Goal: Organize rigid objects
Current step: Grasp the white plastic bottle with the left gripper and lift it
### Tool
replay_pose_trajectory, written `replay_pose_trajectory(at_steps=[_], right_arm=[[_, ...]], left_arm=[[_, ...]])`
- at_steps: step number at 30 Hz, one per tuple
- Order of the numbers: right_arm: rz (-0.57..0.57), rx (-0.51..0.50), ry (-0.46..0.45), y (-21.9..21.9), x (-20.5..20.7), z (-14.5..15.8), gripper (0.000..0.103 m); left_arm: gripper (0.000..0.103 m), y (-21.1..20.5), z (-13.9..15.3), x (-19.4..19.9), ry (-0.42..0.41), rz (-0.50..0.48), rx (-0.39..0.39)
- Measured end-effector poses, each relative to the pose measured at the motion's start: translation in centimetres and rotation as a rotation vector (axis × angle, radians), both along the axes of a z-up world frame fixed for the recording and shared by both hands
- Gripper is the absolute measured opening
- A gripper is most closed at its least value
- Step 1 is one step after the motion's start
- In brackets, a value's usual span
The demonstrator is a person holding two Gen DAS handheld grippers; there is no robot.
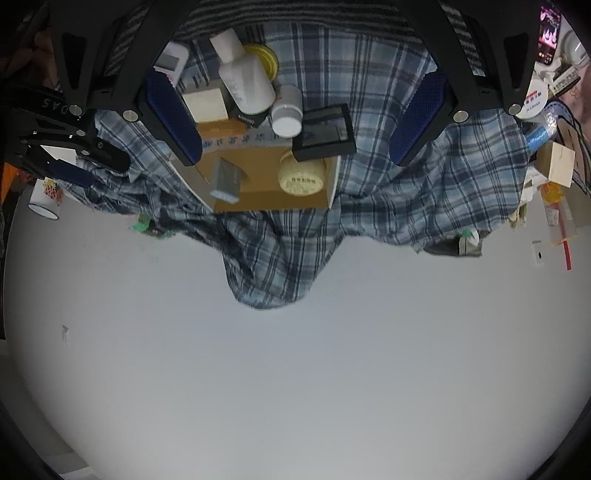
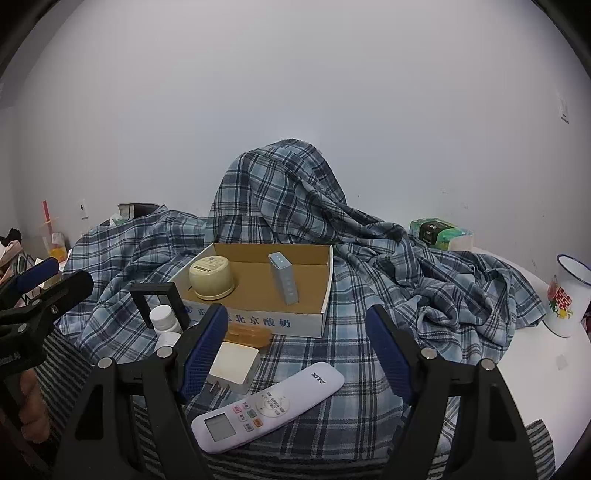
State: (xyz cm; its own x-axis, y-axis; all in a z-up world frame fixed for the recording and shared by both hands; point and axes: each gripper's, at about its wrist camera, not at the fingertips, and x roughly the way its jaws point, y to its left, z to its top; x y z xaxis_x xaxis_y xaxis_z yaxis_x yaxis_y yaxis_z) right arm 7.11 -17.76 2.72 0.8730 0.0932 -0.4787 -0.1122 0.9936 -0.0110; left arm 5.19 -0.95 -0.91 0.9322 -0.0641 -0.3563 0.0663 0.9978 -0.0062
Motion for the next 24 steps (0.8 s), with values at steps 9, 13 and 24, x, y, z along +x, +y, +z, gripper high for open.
replay_pose_trajectory(at_steps=[9,13,24], right_arm=[[0.002,0.014,-0.009,-0.2,-0.2,0.1,0.076],[-0.019,0.031,0.015,-0.6,0.2,-0.3,0.076],[-0.014,0.010,-0.004,-0.3,-0.1,-0.3,0.076]], left_arm=[[0.094,-2.1,-1.7,4.0,0.283,-0.035,-0.036],[0.091,-2.6,-3.5,5.6,0.372,-0.027,-0.045],[0.074,-3.8,-6.8,7.4,0.489,-0.034,0.012]])
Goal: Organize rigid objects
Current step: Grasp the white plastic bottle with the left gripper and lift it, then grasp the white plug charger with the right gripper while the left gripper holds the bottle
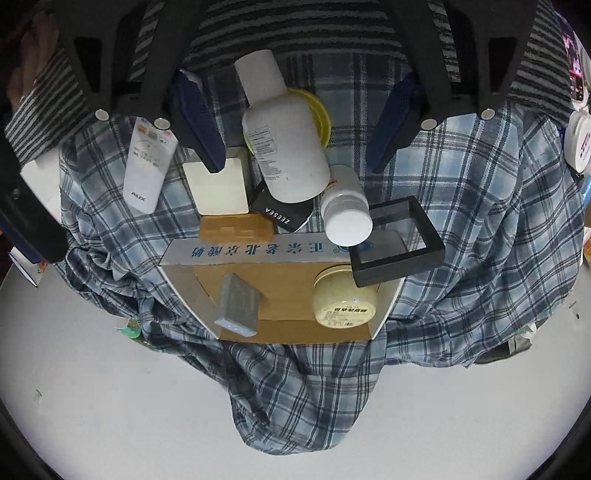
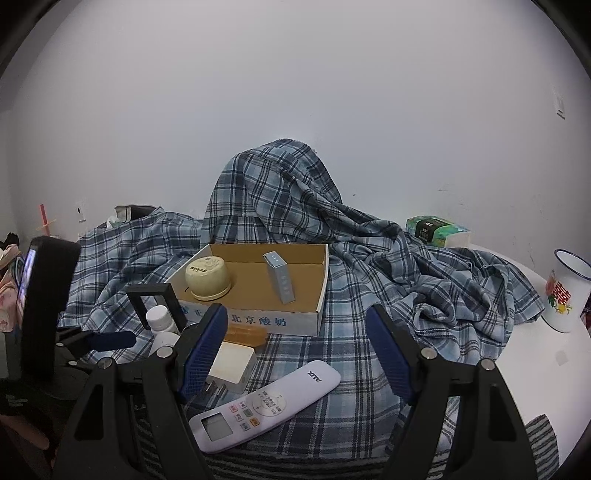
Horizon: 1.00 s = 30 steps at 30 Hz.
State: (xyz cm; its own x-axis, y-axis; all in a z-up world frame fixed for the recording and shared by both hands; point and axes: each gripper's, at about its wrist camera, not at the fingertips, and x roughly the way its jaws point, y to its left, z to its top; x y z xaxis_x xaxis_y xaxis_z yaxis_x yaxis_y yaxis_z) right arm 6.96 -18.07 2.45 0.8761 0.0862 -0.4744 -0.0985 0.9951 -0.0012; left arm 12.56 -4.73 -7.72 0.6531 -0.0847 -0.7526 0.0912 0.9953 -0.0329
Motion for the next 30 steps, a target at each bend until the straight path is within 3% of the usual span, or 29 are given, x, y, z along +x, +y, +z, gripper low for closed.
replay_pose_trajectory(at_steps=[6,11,17,22,25,30], right_arm=[[-0.011,0.019,0.002,-0.4,0.0,0.0,0.076],[-0.012,0.018,0.005,-0.3,0.0,0.0,0.076],[-0.014,0.020,0.019,-0.4,0.3,-0.1,0.076],[-0.022,0.036,0.030,-0.8,0.5,-0.3,0.076],[-0.024,0.037,0.032,-0.8,0.5,-0.4,0.076],[-0.026,0.026,0.040,-0.7,0.8,-0.5,0.076]], left_arm=[[0.045,0.5,-1.4,1.1,0.090,-0.004,-0.036],[0.041,0.3,-1.4,0.7,0.072,-0.016,-0.038],[0.041,0.8,1.8,-2.7,-0.165,-0.034,-0.063],[0.041,0.7,5.5,-6.2,-0.424,-0.046,0.038],[0.041,1.5,6.9,-7.0,-0.507,-0.044,0.046],[0.041,3.1,7.0,-7.5,-0.566,-0.028,0.023]])
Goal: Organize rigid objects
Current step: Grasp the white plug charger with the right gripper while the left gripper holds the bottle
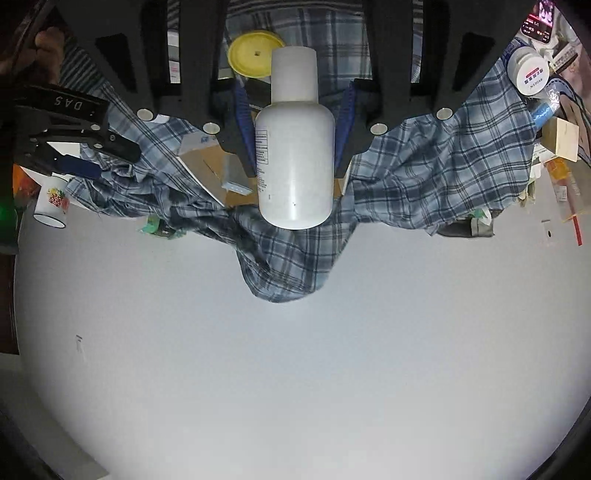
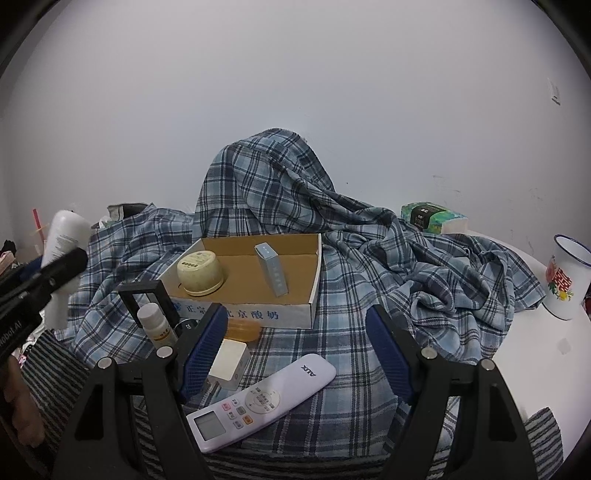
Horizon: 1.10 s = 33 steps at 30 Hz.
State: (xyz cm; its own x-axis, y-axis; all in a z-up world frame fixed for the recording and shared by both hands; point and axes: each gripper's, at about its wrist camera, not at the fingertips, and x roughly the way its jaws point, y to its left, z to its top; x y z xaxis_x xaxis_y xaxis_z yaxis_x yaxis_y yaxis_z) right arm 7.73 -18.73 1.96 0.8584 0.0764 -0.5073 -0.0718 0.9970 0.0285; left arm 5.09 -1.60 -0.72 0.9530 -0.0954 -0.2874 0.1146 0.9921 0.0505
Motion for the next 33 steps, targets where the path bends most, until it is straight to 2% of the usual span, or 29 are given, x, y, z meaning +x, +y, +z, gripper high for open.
replay_pose_trajectory(at_steps=[2,8,13,18,25,33], right_arm=[[-0.004,-0.011,0.008,0.2,0.2,-0.1,0.076],[-0.006,-0.058,0.046,1.2,0.6,0.1,0.076],[0.015,-0.030,0.108,2.5,1.5,0.7,0.076],[-0.011,-0.018,0.147,4.1,2.6,0.9,0.076],[-0.004,-0.024,0.250,6.0,4.9,-1.5,0.072],[0.043,-0.024,0.391,7.5,6.1,-5.5,0.065]], left_arm=[[0.041,0.5,-0.6,0.0,-0.012,0.000,-0.011],[0.041,1.5,-1.3,0.7,0.020,0.022,-0.065],[0.041,2.4,-1.7,1.4,0.062,0.044,-0.107],[0.041,2.5,-1.9,1.5,0.071,0.055,-0.111],[0.041,3.7,-2.0,1.6,0.080,0.074,-0.166],[0.041,3.2,-1.9,1.6,0.081,0.074,-0.149]])
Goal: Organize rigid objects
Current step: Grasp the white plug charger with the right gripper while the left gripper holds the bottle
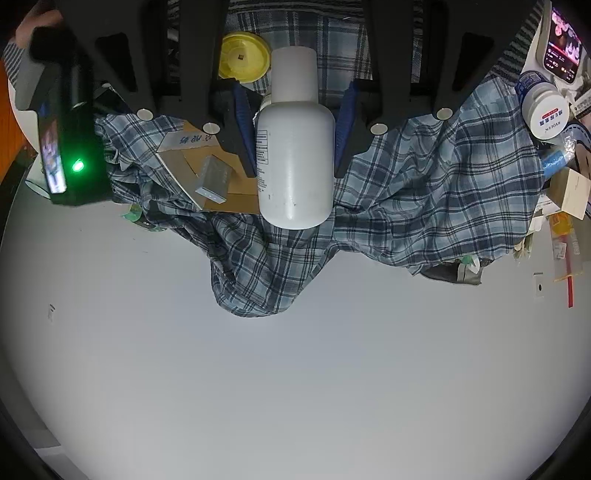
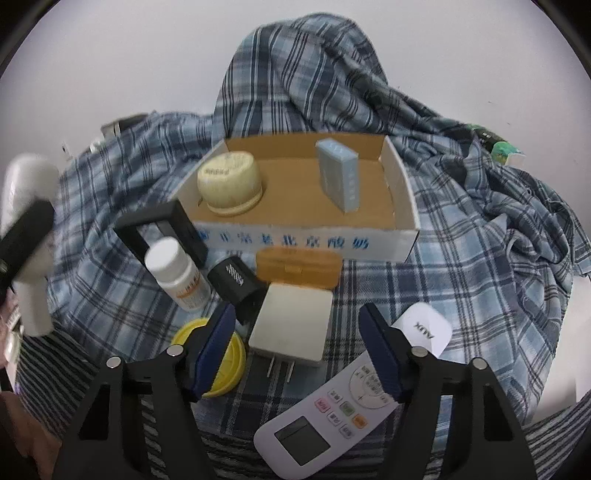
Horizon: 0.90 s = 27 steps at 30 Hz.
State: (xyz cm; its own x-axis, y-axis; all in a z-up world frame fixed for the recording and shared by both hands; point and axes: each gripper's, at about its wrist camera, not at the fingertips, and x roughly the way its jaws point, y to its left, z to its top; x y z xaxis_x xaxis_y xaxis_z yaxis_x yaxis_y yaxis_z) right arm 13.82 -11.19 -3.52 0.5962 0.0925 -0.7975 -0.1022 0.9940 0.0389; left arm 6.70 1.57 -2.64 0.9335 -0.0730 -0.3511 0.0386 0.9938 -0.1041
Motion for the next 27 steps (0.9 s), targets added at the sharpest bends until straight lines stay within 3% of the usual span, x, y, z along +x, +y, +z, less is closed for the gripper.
replay_pose_trajectory(at_steps=[5,9,18,20,23,27], right_arm=[[0.006,-0.026,0.042,0.5,0.3,-1.3,0.060],[0.020,-0.032,0.056,0.7,0.5,-1.8,0.049],[0.029,-0.053,0.060,1.2,0.6,-2.5,0.047],[0.025,-0.036,0.023,0.9,0.1,-1.9,0.045],[0.049,0.042,-0.109,0.2,-1.4,0.2,0.044],[0.042,-0.017,-0.315,0.5,-3.7,2.7,0.044]], left_arm=[[0.041,-0.1,-0.1,0.1,0.005,0.002,-0.003],[0.041,-0.1,-0.2,0.1,0.004,0.003,-0.001],[0.041,-0.1,-0.2,0.1,0.012,-0.002,0.000],[0.041,-0.1,-0.2,0.1,0.007,-0.005,-0.002],[0.041,-0.2,0.1,-0.6,-0.034,-0.010,-0.006],[0.041,-0.3,0.2,-0.7,-0.043,-0.017,-0.001]])
